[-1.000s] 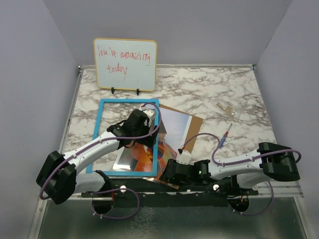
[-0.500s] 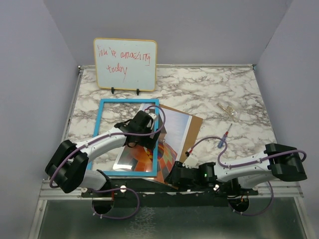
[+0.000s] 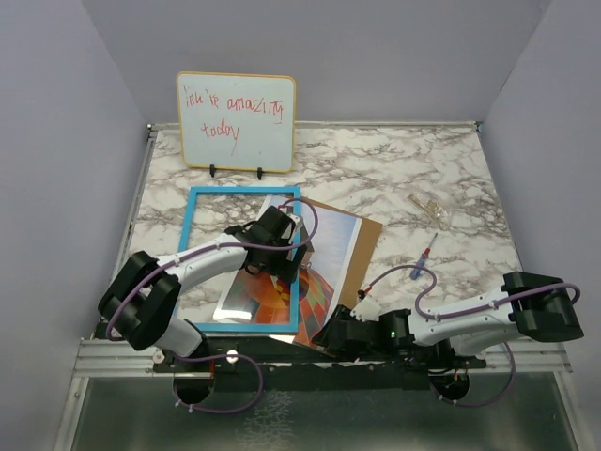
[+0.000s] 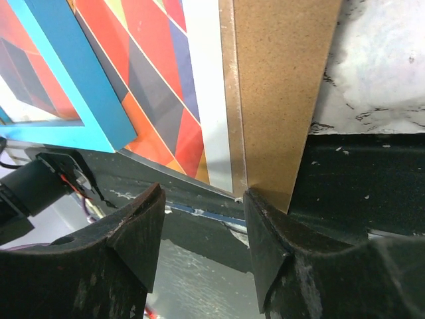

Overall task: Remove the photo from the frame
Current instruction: Adjust the photo frame item on the photo frame.

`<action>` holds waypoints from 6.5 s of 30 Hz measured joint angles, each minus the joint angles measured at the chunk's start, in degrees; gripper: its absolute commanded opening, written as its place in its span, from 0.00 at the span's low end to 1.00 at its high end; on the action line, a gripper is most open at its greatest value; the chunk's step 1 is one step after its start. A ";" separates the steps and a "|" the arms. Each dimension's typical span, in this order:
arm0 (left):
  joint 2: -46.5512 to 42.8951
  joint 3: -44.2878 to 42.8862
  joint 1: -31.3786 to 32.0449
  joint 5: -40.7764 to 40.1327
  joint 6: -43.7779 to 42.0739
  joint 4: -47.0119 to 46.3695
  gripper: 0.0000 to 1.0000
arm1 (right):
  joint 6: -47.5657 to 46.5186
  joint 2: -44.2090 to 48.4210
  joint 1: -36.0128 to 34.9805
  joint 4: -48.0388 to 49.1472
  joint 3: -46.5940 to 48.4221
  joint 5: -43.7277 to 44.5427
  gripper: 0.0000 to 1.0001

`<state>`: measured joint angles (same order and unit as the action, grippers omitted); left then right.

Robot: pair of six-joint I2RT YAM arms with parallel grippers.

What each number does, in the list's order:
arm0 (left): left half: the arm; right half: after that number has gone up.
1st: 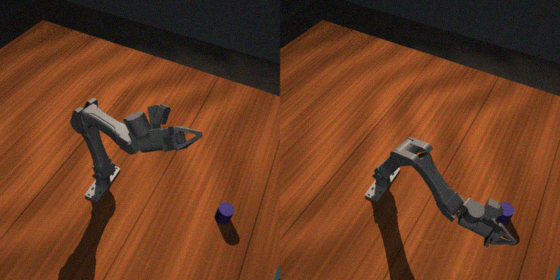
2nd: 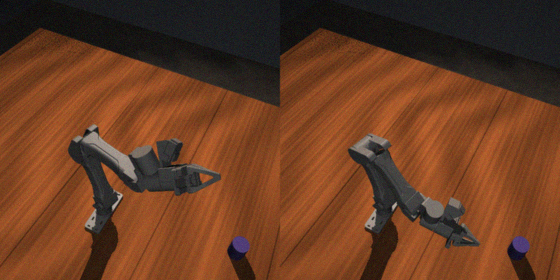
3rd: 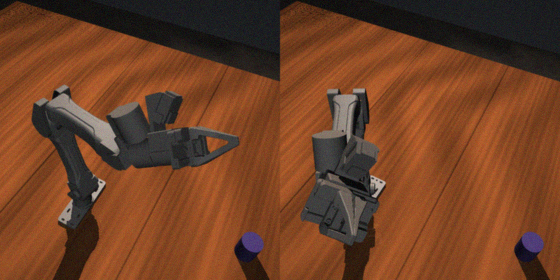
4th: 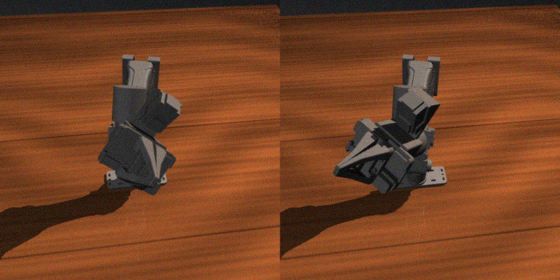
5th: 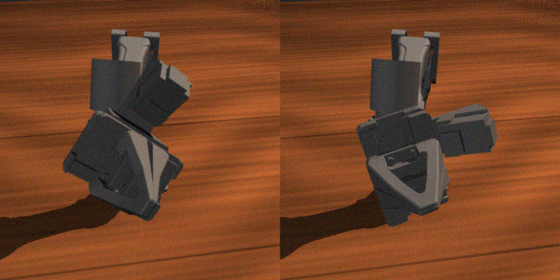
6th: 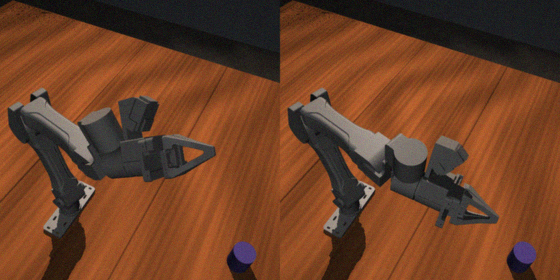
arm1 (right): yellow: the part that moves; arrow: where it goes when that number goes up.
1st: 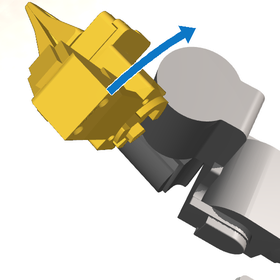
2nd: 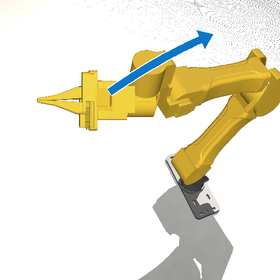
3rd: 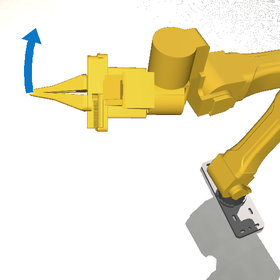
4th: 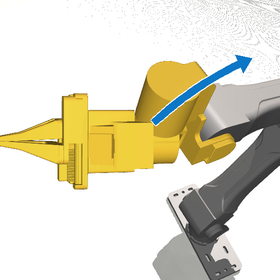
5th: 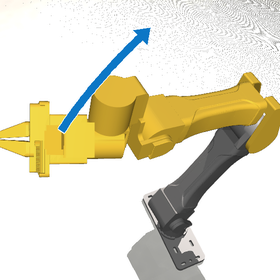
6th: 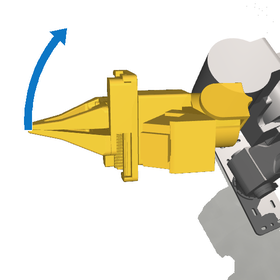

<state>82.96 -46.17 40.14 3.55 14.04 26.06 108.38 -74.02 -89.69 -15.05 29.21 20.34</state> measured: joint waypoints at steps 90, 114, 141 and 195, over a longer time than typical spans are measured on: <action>2.67 -2.19 1.25 1.05 0.04 -0.15 0.86 | 2.43 6.40 -1.36 47.04 -26.77 12.98 0.63; 1.68 -2.05 1.53 -0.17 0.02 0.22 0.88 | -8.13 -5.46 6.88 58.29 -22.97 6.97 0.47; -20.92 1.66 0.04 -19.56 2.03 0.02 0.98 | -21.27 37.31 12.46 14.56 -18.51 11.50 0.01; -15.91 2.80 1.25 -4.85 -1.27 -2.91 0.97 | -13.88 23.89 12.55 -23.50 -6.49 -4.76 0.59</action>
<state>67.05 -43.38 41.39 -1.30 12.78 23.16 94.50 -50.13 -77.14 -38.54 22.72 15.57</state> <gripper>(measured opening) 0.973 0.590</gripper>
